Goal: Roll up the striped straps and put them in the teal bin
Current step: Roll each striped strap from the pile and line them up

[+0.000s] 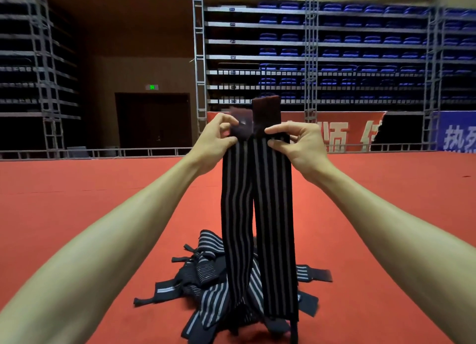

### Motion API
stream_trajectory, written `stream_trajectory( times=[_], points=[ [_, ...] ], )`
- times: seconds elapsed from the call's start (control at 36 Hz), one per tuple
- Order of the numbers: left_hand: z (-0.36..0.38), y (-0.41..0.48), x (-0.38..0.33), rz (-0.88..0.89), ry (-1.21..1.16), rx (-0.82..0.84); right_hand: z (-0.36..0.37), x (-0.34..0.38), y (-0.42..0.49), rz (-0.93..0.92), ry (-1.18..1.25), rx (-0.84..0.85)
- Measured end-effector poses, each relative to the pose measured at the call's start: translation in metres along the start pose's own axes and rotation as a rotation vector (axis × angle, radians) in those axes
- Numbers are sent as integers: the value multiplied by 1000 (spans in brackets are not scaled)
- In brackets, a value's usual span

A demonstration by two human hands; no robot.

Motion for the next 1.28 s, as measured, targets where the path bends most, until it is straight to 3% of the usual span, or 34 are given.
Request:
stream_trajectory(
  times=[0.28, 0.42, 0.64, 1.28],
  points=[
    [4, -4, -8, 70, -83, -135, 13, 2, 5, -54, 15, -21],
    [11, -9, -9, 0, -241, -149, 15, 4, 7, -52, 45, -75],
    [25, -15, -11, -109, -506, -75, 16, 2, 7, -81, -52, -82],
    [41, -25, -5, -131, -760, -32, 19, 0, 1, -145, -236, -168]
  ],
)
Point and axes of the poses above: each hand's wrist, its own y-axis towards the middle knuckle, its own z-axis out of the palm, x = y × z, the point moved 4 cm from there along y, towards the middle knuckle, and after that the axes turned 12 degrees about -z, right-handed, at the moved point
